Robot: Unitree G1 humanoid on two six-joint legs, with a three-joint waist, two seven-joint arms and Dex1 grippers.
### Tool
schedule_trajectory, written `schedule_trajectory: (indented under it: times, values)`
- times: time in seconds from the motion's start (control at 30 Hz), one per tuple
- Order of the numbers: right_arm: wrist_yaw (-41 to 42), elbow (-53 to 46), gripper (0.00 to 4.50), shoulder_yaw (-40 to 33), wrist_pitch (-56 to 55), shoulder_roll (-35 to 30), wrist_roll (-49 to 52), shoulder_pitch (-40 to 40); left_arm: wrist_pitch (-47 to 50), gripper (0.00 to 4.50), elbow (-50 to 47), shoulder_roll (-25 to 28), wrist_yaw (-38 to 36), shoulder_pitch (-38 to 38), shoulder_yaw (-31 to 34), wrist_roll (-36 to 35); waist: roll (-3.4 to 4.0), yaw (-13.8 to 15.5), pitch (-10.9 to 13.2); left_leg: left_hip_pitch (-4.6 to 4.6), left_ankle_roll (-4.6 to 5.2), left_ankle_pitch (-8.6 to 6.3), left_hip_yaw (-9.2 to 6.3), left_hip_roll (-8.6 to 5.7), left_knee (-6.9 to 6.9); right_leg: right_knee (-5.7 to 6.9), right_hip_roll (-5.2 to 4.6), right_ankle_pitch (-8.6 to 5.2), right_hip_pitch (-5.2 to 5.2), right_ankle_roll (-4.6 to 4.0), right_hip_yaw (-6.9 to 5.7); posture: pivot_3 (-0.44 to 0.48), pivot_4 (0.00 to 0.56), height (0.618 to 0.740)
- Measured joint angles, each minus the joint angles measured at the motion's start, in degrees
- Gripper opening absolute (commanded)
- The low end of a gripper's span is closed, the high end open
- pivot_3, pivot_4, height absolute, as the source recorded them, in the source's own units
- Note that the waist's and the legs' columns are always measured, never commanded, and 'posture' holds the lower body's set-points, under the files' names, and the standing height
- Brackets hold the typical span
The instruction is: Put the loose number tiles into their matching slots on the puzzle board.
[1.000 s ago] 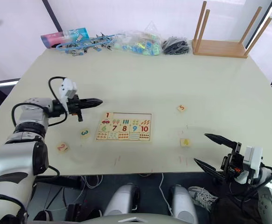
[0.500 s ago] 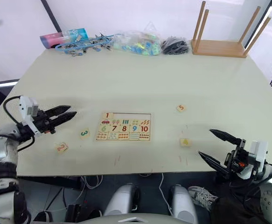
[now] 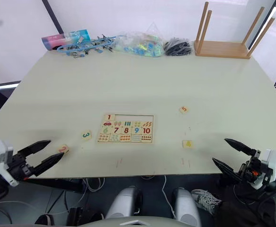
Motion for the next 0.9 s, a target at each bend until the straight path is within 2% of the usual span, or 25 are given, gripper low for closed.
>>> schedule_trajectory:
  times: [0.2, 0.9]
  values:
    - [0.1, 1.6, 4.5, -2.9, 1.0, -2.2, -0.5, 2.9, -7.1, 4.42, 5.8, -0.5, -2.5, 3.9, 1.5, 1.0, 0.08, 0.0, 0.0, -0.03, 0.06, -0.06, 0.04, 0.04, -0.01, -0.05, -0.08, -0.01, -0.05, 0.01, -0.04, 0.0, 0.15, 0.737]
    - [3.8, 6.4, 4.5, -4.1, -6.3, -1.7, -2.2, 2.7, -13.0, 4.42, 11.9, -0.1, -3.5, 0.8, -0.7, 2.2, 0.13, -0.1, 0.0, -0.05, 0.04, -0.07, 0.09, 0.14, -0.06, -0.08, -0.51, -0.01, -0.08, 0.02, -0.51, 0.0, 0.15, 0.737]
